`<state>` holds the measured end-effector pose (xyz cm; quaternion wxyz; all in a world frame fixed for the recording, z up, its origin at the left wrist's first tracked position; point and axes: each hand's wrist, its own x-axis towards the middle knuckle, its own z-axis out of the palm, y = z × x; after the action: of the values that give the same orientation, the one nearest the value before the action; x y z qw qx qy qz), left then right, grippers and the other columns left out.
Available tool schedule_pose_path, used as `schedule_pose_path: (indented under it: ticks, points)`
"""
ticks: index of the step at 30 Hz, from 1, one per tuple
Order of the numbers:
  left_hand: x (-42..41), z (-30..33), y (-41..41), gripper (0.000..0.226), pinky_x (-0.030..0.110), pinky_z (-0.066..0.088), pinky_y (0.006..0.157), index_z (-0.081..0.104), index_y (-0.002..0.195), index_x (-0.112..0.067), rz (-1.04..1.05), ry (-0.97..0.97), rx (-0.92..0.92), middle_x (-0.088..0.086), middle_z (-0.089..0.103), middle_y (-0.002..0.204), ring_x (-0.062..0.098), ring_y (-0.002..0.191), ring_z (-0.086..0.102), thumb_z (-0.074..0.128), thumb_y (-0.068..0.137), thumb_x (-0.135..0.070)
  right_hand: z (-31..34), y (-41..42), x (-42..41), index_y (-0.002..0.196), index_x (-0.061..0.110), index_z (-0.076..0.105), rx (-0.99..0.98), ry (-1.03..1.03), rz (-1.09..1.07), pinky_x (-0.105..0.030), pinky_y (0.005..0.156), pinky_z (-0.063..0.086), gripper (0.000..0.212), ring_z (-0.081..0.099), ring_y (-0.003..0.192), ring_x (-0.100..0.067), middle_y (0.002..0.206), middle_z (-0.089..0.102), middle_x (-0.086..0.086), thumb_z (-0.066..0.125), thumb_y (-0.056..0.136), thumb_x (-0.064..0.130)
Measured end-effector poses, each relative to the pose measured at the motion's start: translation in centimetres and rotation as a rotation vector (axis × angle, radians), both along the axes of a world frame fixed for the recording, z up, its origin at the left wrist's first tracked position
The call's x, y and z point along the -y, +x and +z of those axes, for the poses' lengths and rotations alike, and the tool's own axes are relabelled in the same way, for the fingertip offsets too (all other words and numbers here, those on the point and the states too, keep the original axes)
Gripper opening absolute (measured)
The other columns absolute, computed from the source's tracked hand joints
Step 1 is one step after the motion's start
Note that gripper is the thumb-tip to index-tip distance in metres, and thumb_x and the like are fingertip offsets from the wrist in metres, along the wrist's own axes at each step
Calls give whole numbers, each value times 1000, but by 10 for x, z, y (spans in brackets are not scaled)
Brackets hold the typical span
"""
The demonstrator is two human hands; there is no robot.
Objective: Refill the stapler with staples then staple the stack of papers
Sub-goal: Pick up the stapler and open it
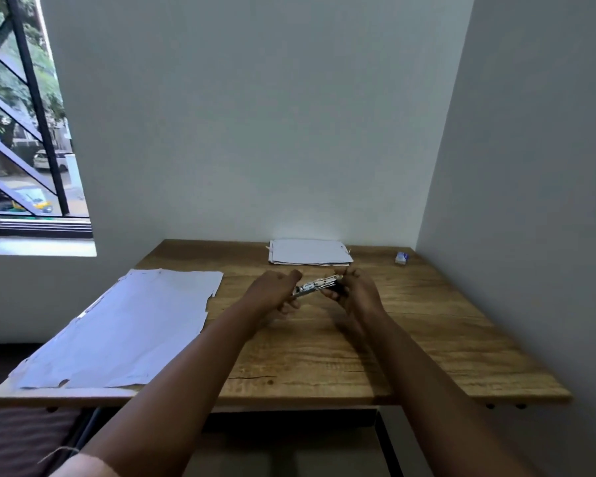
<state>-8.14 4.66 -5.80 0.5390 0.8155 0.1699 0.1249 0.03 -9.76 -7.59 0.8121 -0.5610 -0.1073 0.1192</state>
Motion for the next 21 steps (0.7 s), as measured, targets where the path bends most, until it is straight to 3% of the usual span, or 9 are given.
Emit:
schedule_pose_path:
  ticks: [3, 8, 14, 18, 21]
  points:
    - [6, 0, -1, 56, 24, 46, 51, 68, 68, -11, -42, -50, -108, 6, 68, 56, 17, 39, 54, 55, 83, -63, -4, -5, 5, 87, 5, 64, 39, -22, 41, -25, 59, 59, 25, 66, 70, -16, 80, 63, -9, 44, 91, -10]
    - [19, -11, 4, 62, 17, 36, 43, 64, 67, -6, 31, -130, -122, 1, 54, 46, 14, 35, 42, 66, 74, -67, 0, -14, 4, 84, 7, 70, 112, -41, 45, -23, 58, 58, 24, 68, 68, -16, 73, 69, -5, 51, 89, -6]
    - [23, -12, 2, 63, 18, 33, 44, 63, 65, -8, 70, -151, -118, 2, 51, 48, 14, 34, 40, 61, 71, -71, 2, -21, 5, 88, 7, 72, 147, -71, 53, -23, 60, 58, 21, 69, 71, -16, 81, 72, -5, 54, 91, -3]
    - [28, -7, -1, 85, 20, 36, 46, 67, 63, -8, 97, -56, -133, 4, 54, 50, 18, 40, 47, 51, 56, -91, 5, -24, 5, 83, 11, 75, 142, -58, 52, -25, 61, 60, 15, 71, 68, -18, 78, 74, -1, 63, 89, 4]
    - [28, -8, 0, 88, 19, 34, 46, 66, 63, -9, 101, -57, -144, 2, 51, 46, 17, 40, 45, 50, 50, -94, 6, -26, 5, 83, 12, 76, 143, -79, 41, -28, 63, 60, 18, 72, 68, -19, 78, 74, -3, 61, 91, 6]
